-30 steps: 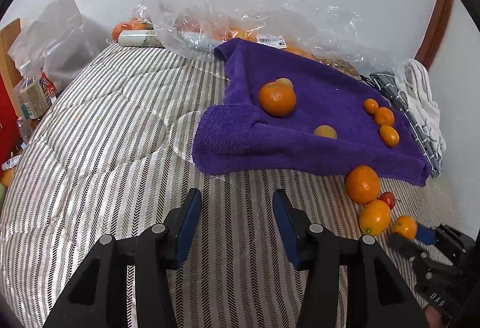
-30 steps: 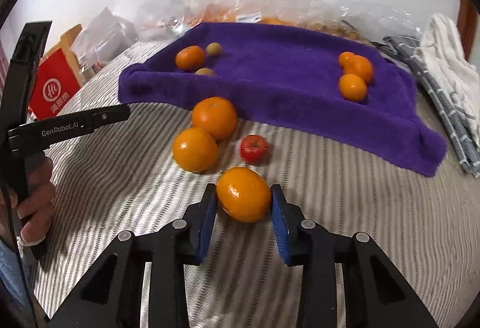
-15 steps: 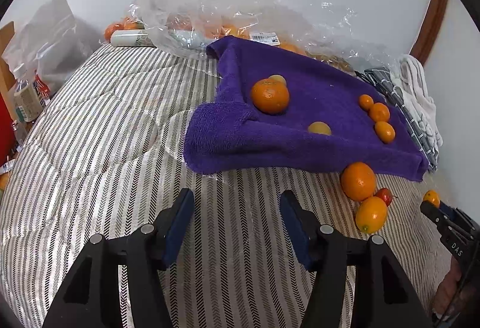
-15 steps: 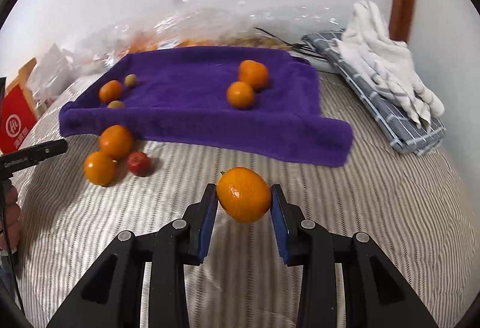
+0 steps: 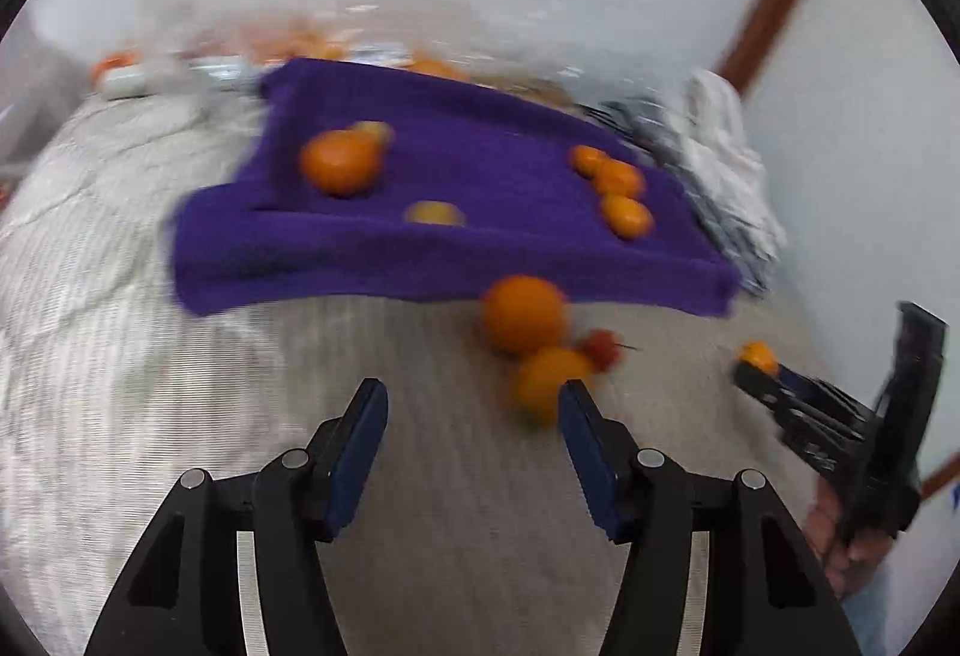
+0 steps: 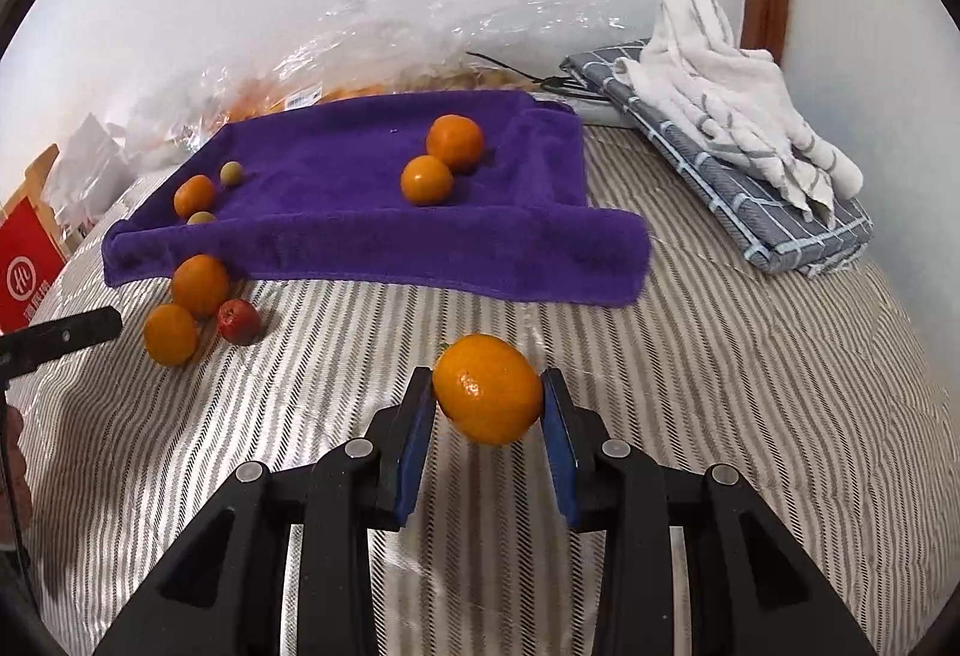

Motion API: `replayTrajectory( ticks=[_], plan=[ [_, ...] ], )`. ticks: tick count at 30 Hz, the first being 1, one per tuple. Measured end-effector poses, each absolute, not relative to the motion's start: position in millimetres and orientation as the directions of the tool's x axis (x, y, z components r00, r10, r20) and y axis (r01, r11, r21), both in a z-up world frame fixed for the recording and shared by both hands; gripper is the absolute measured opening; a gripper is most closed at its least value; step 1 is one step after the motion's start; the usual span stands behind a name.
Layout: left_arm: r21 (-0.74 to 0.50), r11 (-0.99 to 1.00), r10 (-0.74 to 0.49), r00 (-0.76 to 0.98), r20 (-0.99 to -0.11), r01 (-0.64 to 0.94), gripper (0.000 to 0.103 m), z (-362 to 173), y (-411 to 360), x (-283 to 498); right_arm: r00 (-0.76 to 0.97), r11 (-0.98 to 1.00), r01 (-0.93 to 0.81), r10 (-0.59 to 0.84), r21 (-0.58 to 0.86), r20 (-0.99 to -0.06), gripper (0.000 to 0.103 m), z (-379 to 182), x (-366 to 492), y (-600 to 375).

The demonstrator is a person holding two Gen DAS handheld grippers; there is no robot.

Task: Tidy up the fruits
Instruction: 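Hold the orange in right gripper while left gripper grasps another orange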

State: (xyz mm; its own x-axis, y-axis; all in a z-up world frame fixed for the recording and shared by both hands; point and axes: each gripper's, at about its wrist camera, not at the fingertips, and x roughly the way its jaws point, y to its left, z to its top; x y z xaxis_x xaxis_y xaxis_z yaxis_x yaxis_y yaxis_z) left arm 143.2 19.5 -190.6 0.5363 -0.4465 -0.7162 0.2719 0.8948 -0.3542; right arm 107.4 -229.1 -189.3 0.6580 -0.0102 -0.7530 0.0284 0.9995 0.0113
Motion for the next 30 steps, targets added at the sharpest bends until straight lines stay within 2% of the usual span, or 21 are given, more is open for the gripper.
replayTrajectory(
  ticks=[3,7,10,11,30],
  plan=[
    [-0.334,0.894,-0.446,0.52,-0.729,0.299,0.056,-190,-2,145,0.656,0.999,0.034,-0.004,0.023,-0.754,0.035,-189,102,-236],
    [-0.244,0.927,-0.365,0.528,-0.767,0.287,0.053,-197,-20,152,0.662,0.999,0.036,0.002,0.035,-0.75,0.035,-188,96,-241],
    [-0.231,0.928,-0.359,0.54,-0.761,0.291,0.041,-200,-25,152,0.672,0.998,0.031,0.022,0.058,-0.74,0.035,-186,90,-241],
    [-0.231,0.925,-0.365,0.534,-0.763,0.302,0.033,-201,-27,152,0.674,0.998,0.029,0.022,0.056,-0.738,0.035,-186,88,-240],
    [-0.28,0.934,-0.356,0.592,-0.723,0.22,0.032,-165,19,129,0.687,1.0,-0.01,0.019,0.017,-0.726,0.035,-164,85,-215]
  ],
)
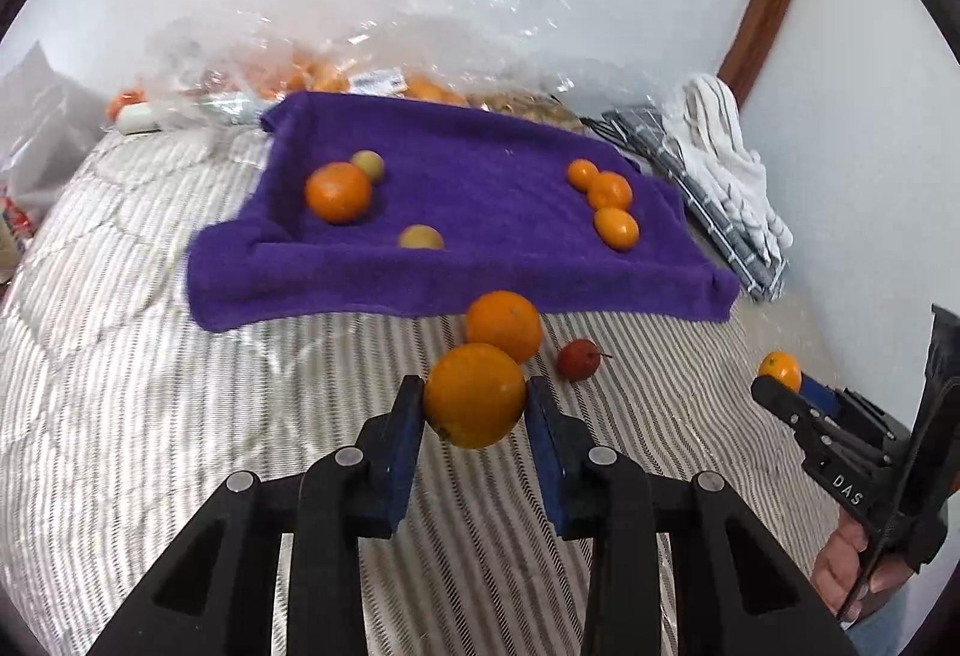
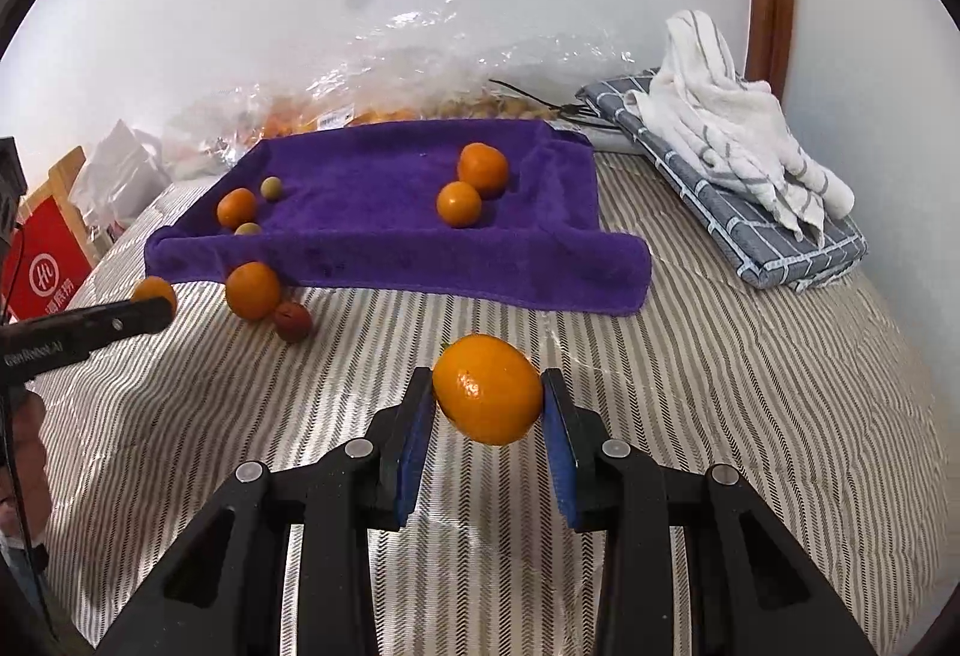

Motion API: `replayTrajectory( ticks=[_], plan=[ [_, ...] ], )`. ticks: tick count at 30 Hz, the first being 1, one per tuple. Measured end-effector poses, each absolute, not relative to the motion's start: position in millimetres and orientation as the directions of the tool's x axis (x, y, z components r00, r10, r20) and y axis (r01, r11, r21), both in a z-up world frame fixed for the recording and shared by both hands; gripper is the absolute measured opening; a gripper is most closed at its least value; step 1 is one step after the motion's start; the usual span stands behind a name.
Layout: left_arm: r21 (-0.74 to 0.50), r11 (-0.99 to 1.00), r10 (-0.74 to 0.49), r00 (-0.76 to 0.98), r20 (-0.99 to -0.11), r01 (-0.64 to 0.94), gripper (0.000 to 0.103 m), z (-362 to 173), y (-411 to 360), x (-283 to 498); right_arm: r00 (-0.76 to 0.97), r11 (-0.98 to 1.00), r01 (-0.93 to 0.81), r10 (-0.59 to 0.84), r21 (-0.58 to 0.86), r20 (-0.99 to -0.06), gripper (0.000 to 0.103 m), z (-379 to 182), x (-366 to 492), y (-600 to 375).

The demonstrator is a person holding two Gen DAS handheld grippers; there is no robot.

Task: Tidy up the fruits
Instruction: 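Hold the orange in right gripper while left gripper grasps another orange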

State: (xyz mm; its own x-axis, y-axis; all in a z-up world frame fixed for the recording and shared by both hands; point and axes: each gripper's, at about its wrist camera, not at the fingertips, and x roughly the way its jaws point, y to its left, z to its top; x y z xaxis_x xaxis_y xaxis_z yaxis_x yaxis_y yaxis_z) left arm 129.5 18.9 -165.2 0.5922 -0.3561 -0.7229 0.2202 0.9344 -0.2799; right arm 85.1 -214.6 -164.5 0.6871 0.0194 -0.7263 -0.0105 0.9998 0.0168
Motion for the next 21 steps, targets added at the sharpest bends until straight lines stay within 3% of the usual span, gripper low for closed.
replayTrajectory(
  ticks=[21],
  plan=[
    [-0.278,0.946,-0.317,0.668,-0.673,0.168,0.032,-108,46,117,0.731,1.0,-0.005,0.006,0.003,-0.682,0.035,-120,81,-206]
  ],
)
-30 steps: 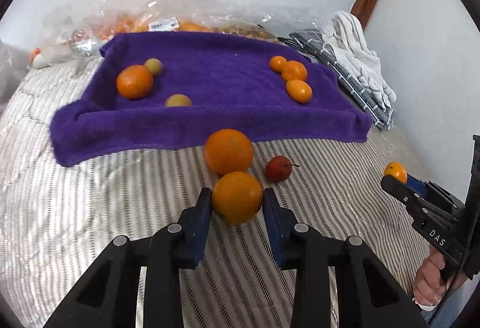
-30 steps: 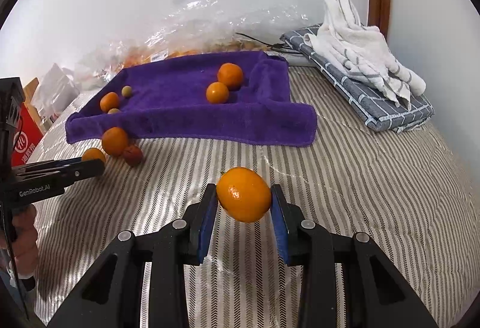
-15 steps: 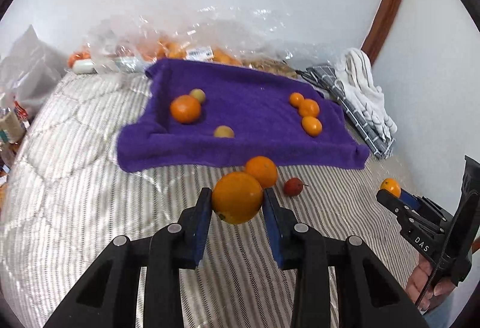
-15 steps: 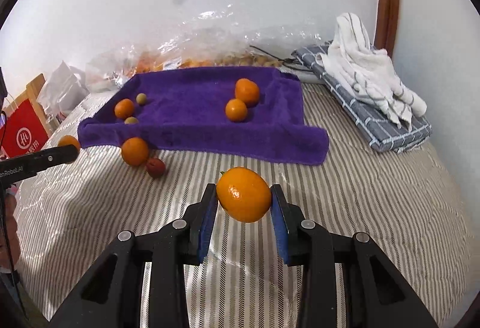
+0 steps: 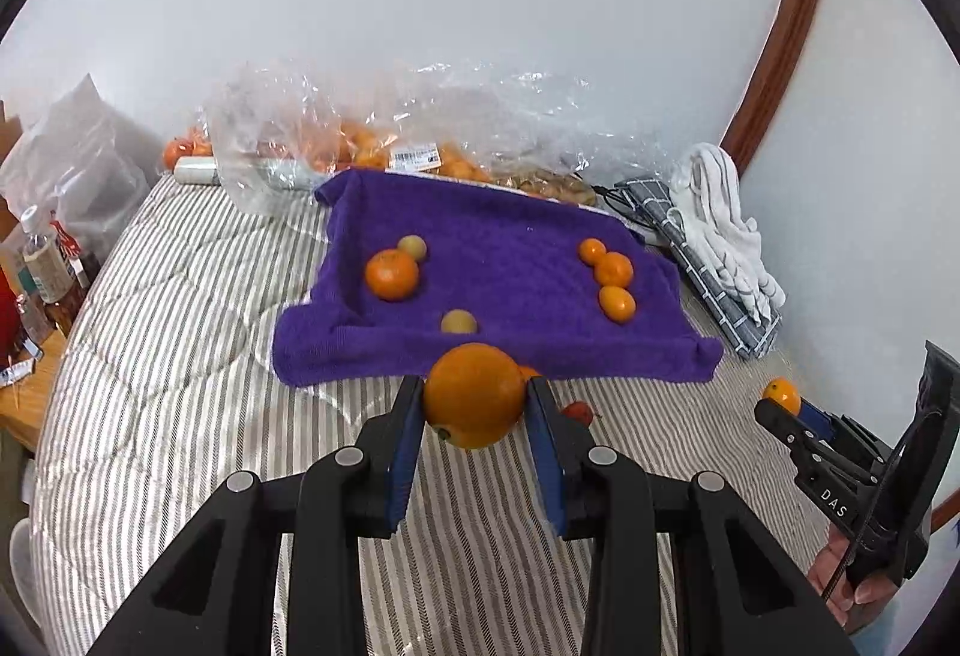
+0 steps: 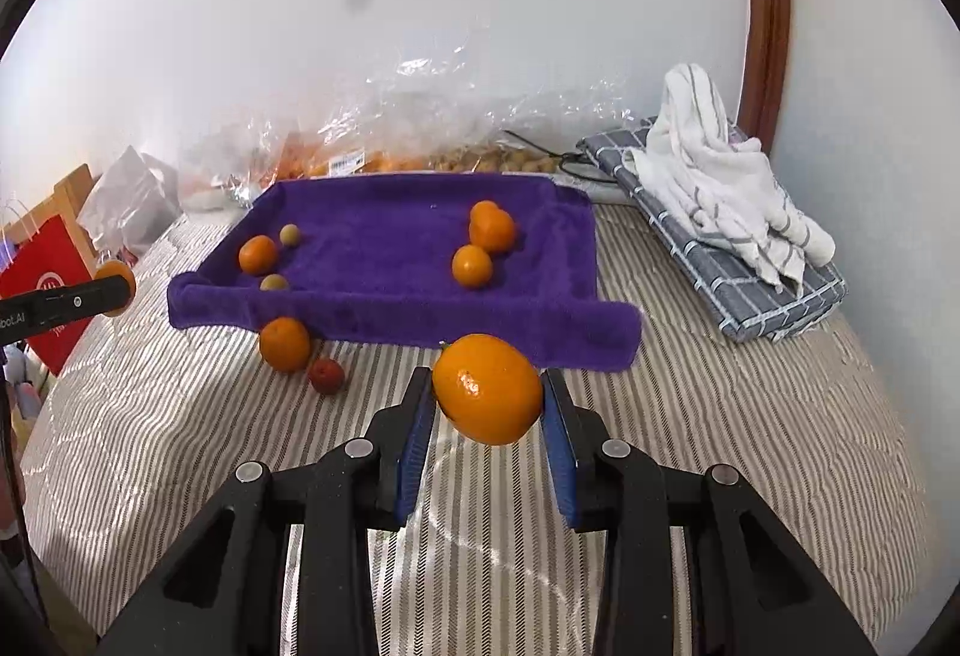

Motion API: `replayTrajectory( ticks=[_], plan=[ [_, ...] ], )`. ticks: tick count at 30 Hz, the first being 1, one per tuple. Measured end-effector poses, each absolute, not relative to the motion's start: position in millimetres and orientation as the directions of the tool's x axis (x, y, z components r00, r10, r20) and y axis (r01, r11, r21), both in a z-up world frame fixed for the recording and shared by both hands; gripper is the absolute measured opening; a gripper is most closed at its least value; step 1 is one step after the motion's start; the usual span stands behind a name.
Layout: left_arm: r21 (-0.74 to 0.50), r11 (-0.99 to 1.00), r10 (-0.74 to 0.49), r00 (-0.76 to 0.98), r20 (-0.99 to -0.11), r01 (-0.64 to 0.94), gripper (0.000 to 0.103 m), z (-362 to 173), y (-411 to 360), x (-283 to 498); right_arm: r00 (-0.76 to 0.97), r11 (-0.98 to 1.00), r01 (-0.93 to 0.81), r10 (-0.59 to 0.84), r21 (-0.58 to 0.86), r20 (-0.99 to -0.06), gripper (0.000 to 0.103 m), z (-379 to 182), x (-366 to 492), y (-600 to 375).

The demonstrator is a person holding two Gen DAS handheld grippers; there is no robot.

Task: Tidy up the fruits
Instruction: 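Hold the orange in right gripper while left gripper grasps another orange, then carry both held oranges over the towel and lower them onto it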

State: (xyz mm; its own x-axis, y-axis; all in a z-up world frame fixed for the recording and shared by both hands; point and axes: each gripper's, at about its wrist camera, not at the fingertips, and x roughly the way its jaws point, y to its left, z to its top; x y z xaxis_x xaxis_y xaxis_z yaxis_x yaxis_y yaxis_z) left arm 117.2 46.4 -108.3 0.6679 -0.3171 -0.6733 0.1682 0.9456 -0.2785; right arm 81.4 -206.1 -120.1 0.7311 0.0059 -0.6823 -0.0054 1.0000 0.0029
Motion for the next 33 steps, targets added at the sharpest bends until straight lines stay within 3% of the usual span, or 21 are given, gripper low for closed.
replayTrajectory(
  ticks=[33],
  plan=[
    [-0.27,0.948,-0.309,0.685,-0.66,0.168,0.032,-92,49,142,0.759,1.0,0.006,-0.013,-0.012,-0.651,0.035,-100,116,-209]
  ],
)
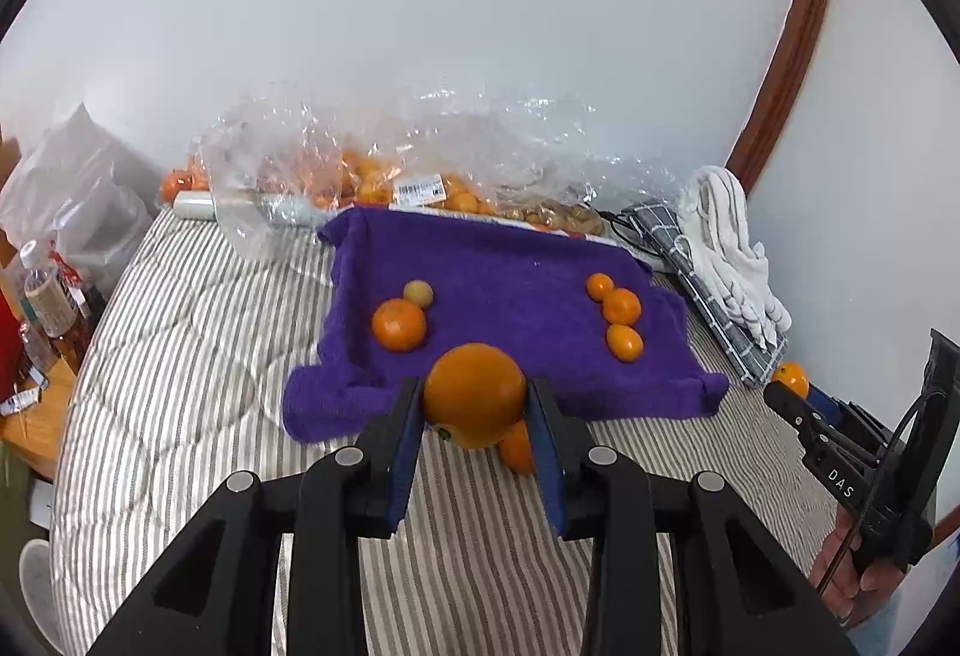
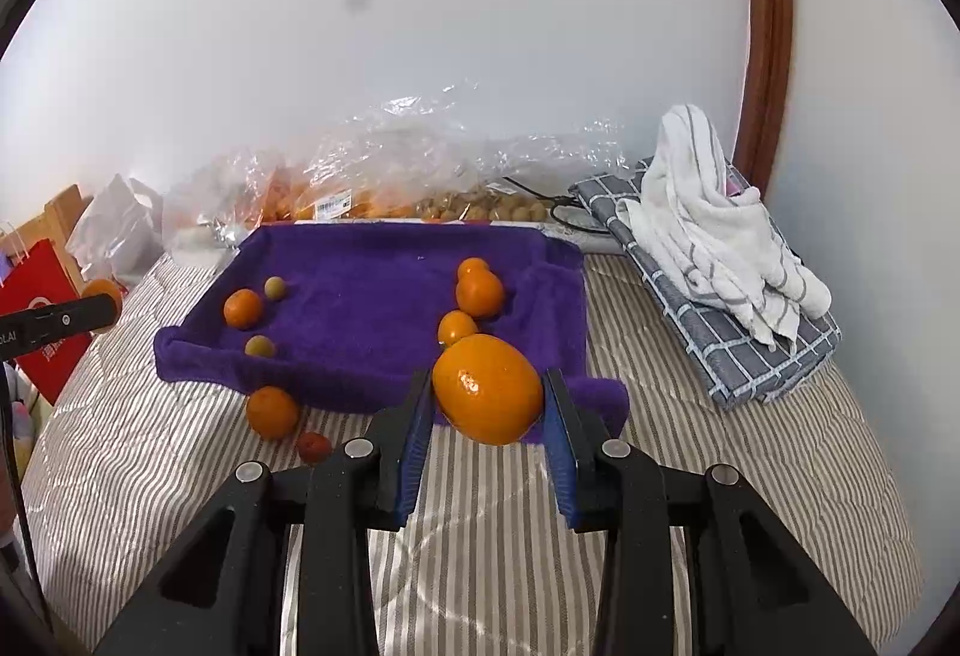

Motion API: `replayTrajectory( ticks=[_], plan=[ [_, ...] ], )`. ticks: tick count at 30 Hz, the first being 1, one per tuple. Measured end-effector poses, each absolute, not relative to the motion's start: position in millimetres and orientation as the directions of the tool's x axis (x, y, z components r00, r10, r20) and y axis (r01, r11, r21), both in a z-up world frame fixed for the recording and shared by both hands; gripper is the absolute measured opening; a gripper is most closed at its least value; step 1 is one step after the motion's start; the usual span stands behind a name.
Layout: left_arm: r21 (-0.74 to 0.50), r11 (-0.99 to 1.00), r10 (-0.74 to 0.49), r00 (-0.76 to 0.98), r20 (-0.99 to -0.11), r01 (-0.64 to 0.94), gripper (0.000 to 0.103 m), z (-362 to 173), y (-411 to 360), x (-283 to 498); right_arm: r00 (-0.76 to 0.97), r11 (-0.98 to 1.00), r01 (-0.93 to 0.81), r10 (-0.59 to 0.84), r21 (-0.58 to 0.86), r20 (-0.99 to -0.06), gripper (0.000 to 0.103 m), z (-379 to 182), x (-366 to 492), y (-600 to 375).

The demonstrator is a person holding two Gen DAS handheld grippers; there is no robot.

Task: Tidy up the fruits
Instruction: 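Carry both held oranges over the towel and lower them onto it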

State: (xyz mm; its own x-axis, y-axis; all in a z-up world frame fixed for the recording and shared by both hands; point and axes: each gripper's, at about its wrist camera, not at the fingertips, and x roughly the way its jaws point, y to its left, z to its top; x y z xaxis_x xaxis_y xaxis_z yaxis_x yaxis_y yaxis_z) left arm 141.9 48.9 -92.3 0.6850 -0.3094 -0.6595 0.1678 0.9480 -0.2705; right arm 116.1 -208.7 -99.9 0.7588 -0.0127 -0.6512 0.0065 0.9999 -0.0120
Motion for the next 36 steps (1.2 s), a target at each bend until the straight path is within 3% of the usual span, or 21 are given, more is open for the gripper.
replayTrajectory(
  ticks=[21,29,36],
  plan=[
    [-0.245,0.958,-0.272,0.729,-0.628,0.146,0.032,-107,31,212,0.773,1.0,0.007,-0.011,-0.009,-0.634,0.035,-103,181,-203],
    [-0.341,0.926,-0.351,0.709,-0.611,0.164,0.032,-132,41,233,0.782,1.0,-0.004,0.0,-0.005,-0.624,0.035,-114,207,-201],
    [-0.349,0.929,-0.328,0.708,-0.626,0.122,0.032,-149,52,241,0.781,1.0,0.014,-0.024,-0.02,-0.625,0.035,-135,223,-200]
  ],
)
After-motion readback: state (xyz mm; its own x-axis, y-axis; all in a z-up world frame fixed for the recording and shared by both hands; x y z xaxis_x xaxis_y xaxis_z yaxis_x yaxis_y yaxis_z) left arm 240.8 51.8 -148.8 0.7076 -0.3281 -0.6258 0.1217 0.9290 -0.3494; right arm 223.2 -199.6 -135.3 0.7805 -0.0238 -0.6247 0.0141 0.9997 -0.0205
